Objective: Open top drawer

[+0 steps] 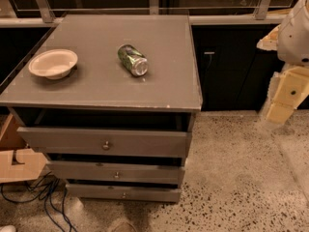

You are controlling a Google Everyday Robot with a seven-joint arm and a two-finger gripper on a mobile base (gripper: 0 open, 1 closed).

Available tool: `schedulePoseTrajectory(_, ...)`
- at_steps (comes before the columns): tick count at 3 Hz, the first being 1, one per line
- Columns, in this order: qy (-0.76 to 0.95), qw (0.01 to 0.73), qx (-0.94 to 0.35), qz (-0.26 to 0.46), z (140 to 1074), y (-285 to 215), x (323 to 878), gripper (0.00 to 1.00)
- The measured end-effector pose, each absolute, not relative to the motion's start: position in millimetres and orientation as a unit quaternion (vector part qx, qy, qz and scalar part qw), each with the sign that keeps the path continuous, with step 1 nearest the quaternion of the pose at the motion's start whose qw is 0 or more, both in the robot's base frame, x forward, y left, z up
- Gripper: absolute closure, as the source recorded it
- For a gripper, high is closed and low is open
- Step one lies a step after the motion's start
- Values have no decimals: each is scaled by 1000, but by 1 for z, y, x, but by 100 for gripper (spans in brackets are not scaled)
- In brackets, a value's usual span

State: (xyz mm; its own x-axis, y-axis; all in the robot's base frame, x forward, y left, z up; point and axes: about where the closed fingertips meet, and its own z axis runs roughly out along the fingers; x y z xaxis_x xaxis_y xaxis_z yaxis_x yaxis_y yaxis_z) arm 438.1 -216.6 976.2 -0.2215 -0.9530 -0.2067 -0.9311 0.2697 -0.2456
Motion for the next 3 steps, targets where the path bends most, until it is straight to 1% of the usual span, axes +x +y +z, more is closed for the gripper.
schedulePoseTrajectory(1,781,159,-603,-34,976,-217,438,0)
schedulePoseTrajectory(2,787,151,-596,-58,974,-179,395,0)
schedulePoseTrajectory(3,787,151,-596,-58,974,-179,395,0)
